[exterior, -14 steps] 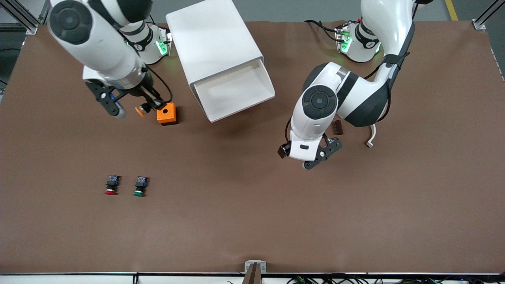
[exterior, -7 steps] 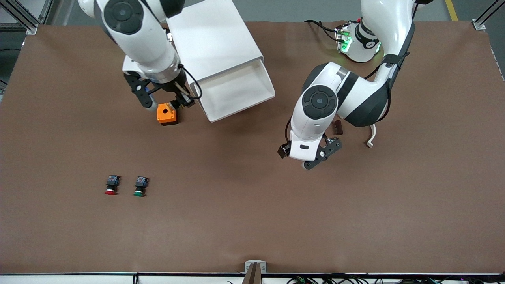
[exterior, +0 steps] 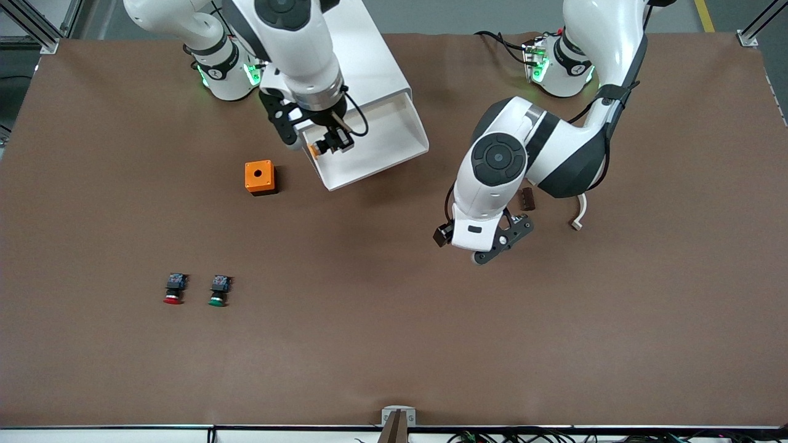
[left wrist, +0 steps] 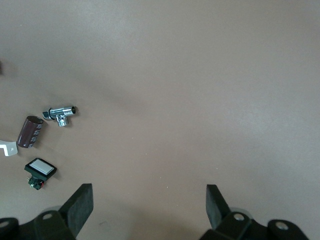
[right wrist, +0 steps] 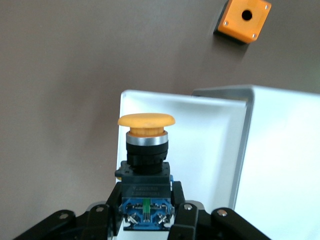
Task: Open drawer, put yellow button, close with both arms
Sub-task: 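Lower the yellow button into the drawer and open the right gripper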
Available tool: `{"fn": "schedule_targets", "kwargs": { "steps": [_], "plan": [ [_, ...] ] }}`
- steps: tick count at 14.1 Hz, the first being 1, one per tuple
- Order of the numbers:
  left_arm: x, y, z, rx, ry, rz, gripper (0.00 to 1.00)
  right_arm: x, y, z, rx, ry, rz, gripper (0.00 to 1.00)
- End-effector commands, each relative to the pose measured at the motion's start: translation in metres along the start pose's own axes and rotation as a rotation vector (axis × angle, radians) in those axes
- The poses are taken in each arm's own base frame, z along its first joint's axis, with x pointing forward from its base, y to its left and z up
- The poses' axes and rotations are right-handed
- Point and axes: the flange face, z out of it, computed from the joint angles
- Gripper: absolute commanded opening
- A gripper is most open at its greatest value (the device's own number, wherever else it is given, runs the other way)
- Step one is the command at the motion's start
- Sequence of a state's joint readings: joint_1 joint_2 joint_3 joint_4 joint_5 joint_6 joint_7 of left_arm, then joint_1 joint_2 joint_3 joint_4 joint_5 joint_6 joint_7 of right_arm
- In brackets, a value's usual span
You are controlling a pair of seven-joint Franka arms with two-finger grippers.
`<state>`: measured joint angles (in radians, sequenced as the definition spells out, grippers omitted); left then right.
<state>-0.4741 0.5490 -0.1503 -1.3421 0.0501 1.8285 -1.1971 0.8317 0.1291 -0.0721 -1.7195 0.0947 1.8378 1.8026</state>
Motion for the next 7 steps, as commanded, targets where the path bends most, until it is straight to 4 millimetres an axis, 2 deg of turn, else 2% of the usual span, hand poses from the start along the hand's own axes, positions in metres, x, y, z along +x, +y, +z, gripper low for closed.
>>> {"fn": "schedule_targets", "kwargs": {
  "steps": [1,7],
  "plan": [
    [-0.004,-0.006,-0.009,0.005,0.008,0.004,0.99,-0.023,0.000,0.006,0.021,-0.011,0.037,0.00],
    [-0.004,-0.006,-0.008,0.006,0.007,0.004,0.99,-0.078,0.002,0.048,0.010,0.000,0.054,0.00]
  ]
}}
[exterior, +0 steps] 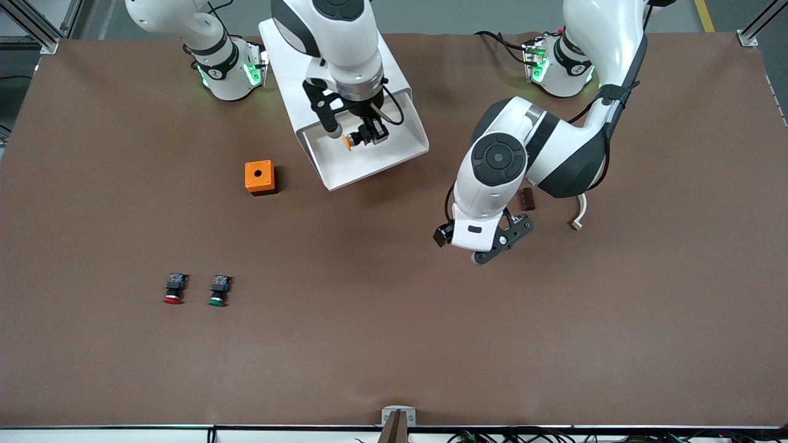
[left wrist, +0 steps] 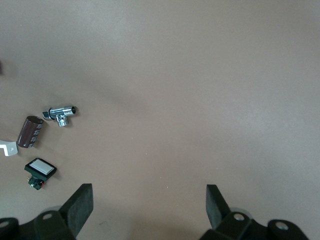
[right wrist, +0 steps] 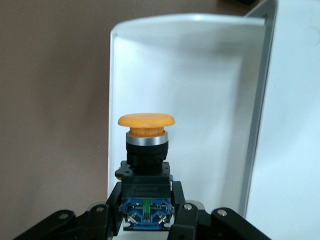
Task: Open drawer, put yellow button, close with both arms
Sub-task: 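Lower the yellow button into the drawer and open the right gripper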
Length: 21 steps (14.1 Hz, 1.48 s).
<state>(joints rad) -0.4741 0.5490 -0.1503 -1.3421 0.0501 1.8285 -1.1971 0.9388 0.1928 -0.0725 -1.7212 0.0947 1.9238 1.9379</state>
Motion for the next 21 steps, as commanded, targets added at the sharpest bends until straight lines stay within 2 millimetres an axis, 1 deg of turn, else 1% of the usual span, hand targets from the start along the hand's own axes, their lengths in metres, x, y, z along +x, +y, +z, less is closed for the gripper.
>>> {"fn": "schedule_targets", "kwargs": {
  "steps": [1,3,4,8,9,13,14,16,21],
  "plan": [
    [-0.004,-0.006,-0.008,0.006,0.007,0.004,0.99,-0.020,0.003,0.016,-0.011,0.003,0.017,0.00],
    [-0.004,-0.006,-0.008,0.006,0.007,0.004,0.99,-0.025,0.004,0.022,-0.020,0.009,0.028,0.00],
    [-0.004,-0.006,-0.008,0.006,0.007,0.004,0.99,-0.031,0.007,0.023,-0.020,0.009,0.024,0.00],
    [-0.004,-0.006,-0.009,0.005,0.008,0.004,0.99,-0.042,0.012,0.023,-0.012,0.005,0.041,0.00],
    [-0.005,-0.006,-0.008,0.005,0.008,0.005,0.99,-0.044,0.013,0.027,-0.013,0.006,0.040,0.00],
    [-0.004,-0.006,-0.007,0.006,0.007,0.005,0.99,-0.047,0.017,0.034,-0.012,0.007,0.045,0.00],
    [-0.004,-0.006,-0.007,0.006,0.007,0.005,0.99,-0.047,0.016,0.039,-0.017,0.010,0.045,0.00],
    [-0.004,-0.006,-0.006,0.008,0.006,0.005,0.99,-0.051,0.017,0.040,-0.018,0.010,0.039,0.00],
    [-0.004,-0.006,-0.006,0.008,0.006,0.005,0.99,-0.052,0.016,0.048,-0.022,0.015,0.039,0.00]
  ]
}}
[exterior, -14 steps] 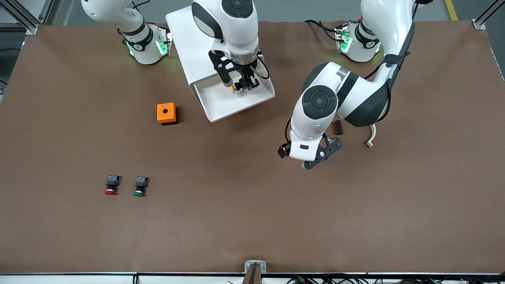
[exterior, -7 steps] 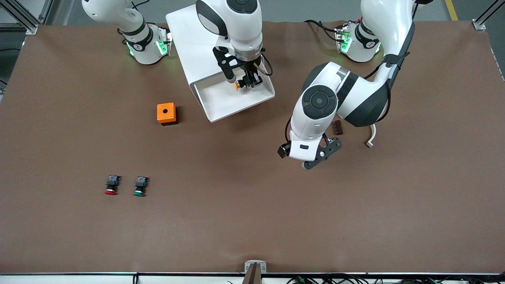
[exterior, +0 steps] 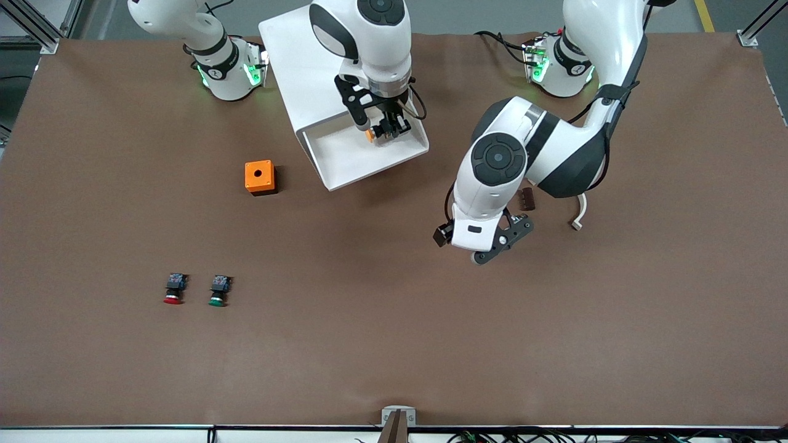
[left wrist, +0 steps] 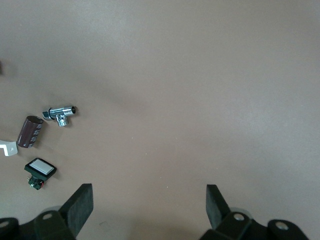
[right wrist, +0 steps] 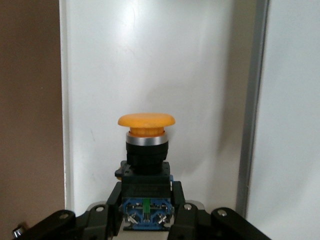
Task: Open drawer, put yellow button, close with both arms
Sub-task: 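Lower the yellow button into the drawer and open the right gripper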
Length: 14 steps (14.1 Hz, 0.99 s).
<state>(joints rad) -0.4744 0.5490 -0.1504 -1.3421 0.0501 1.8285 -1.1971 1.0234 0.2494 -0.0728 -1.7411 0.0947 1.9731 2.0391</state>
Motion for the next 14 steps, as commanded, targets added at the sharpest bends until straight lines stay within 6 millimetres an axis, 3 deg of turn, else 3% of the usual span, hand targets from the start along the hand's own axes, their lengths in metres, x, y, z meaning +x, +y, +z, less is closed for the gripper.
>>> {"fn": "schedule_targets", "kwargs": {
  "steps": [1,7,9,14],
  "plan": [
    [-0.004,-0.006,-0.006,0.008,0.006,0.005,0.99,-0.005,0.000,0.006,0.008,-0.006,0.016,0.01],
    [-0.003,-0.006,-0.007,0.006,0.007,0.003,0.99,-0.013,0.001,0.015,0.005,-0.003,0.006,0.01],
    [-0.003,-0.006,-0.007,0.006,0.007,0.003,0.99,-0.013,0.000,0.018,0.004,-0.002,0.007,0.09],
    [-0.003,-0.006,-0.006,0.007,0.006,0.002,0.99,-0.014,0.000,0.020,0.003,0.000,0.005,0.10]
  ]
}}
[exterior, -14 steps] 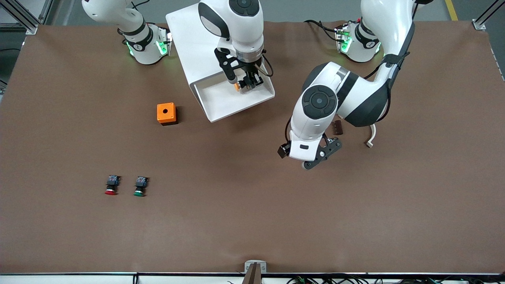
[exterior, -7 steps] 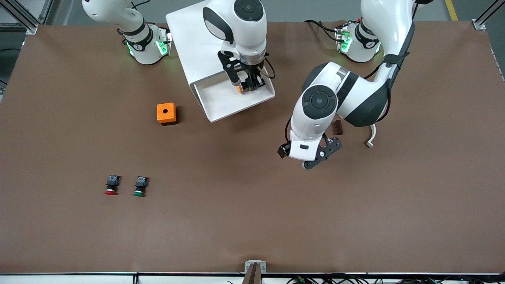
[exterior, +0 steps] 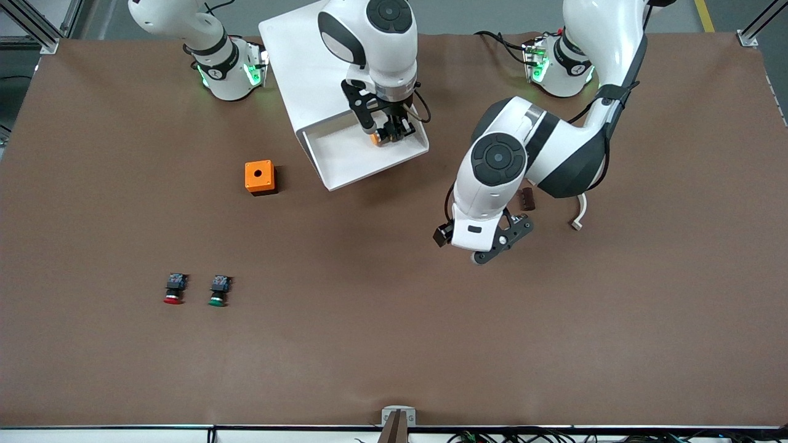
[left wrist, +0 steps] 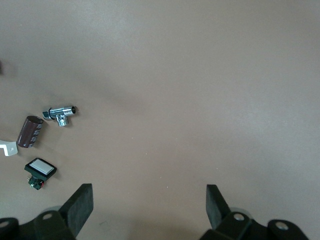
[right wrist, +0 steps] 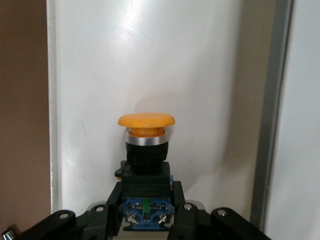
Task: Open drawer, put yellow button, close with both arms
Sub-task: 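Lower the yellow button into the drawer and open the right gripper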
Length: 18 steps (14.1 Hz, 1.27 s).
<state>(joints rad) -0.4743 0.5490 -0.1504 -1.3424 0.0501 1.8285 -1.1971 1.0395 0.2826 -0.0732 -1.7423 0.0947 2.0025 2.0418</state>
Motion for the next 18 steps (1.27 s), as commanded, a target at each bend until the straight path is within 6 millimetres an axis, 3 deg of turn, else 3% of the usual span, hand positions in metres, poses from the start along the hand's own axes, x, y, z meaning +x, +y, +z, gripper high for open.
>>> {"fn": "schedule_targets", "kwargs": {
  "steps": [1,2,3,10,18],
  "plan": [
    [-0.003,-0.006,-0.008,0.006,0.007,0.003,0.99,-0.004,0.001,0.000,0.005,-0.006,0.016,0.29],
    [-0.003,-0.006,-0.008,0.006,0.007,0.003,0.99,-0.004,0.001,0.000,0.006,-0.007,0.016,0.75],
    [-0.003,-0.006,-0.008,0.006,0.007,0.003,0.99,-0.005,0.002,0.000,0.008,-0.003,0.028,1.00],
    [-0.002,-0.007,-0.008,0.006,0.007,0.002,0.99,-0.002,0.003,-0.001,-0.005,0.012,-0.021,1.00],
    [-0.002,-0.007,-0.008,0.006,0.007,0.002,0.99,0.031,-0.015,-0.035,-0.052,0.012,-0.107,1.00]
  ]
}}
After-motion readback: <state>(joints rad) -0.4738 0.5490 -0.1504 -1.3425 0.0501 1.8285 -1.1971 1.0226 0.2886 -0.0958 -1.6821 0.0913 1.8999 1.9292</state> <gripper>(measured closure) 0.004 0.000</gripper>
